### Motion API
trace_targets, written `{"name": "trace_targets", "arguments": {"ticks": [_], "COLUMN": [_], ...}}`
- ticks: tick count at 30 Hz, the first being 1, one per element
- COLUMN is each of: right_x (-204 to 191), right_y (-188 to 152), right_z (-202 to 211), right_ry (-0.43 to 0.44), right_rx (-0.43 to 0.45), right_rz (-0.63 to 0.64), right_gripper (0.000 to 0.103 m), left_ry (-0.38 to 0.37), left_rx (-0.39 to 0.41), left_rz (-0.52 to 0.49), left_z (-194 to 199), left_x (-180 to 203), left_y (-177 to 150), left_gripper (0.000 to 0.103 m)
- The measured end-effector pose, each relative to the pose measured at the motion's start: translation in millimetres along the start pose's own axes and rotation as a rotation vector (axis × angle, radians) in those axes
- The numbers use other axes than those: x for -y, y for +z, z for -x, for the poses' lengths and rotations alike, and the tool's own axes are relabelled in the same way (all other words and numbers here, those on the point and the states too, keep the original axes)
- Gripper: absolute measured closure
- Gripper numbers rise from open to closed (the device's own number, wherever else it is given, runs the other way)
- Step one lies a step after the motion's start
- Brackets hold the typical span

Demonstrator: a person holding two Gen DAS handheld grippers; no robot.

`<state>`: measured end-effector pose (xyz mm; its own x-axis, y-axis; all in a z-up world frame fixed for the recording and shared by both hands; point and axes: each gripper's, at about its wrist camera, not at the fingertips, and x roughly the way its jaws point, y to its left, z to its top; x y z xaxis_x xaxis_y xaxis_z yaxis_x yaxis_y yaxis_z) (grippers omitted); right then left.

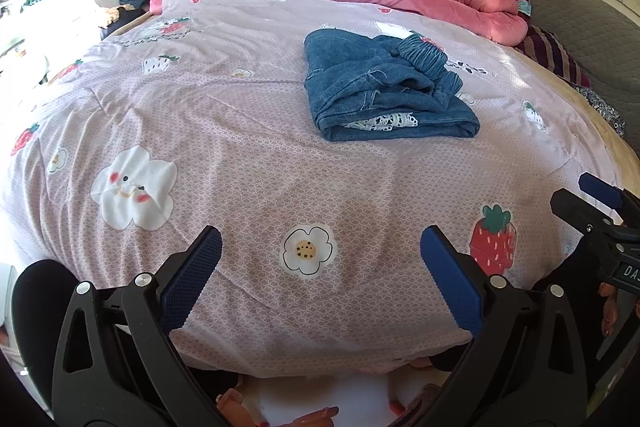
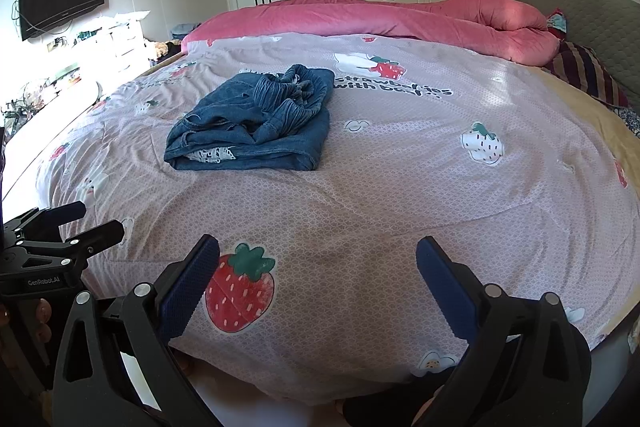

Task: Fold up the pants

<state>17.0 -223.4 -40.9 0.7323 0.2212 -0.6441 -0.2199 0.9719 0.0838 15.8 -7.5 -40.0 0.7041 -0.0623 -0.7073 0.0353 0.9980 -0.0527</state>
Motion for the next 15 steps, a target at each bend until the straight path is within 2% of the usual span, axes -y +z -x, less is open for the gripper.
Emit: {"name": "trace_targets", "arguments": {"ticks": [15], "right_x": [0.7], "right_y": [1.6], "right_z": [-0.7], "right_ry": [-0.007], "right_rx": [-0.003], "right_rz": [0.001], "right_gripper": [0.005], "left_ry": [0.01], "left_rx": [0.011], "left_rz": [-0.011], "left_z": [0.2], "left_x": [2.7], "left_y": [1.8], "left_gripper": [0.01]}}
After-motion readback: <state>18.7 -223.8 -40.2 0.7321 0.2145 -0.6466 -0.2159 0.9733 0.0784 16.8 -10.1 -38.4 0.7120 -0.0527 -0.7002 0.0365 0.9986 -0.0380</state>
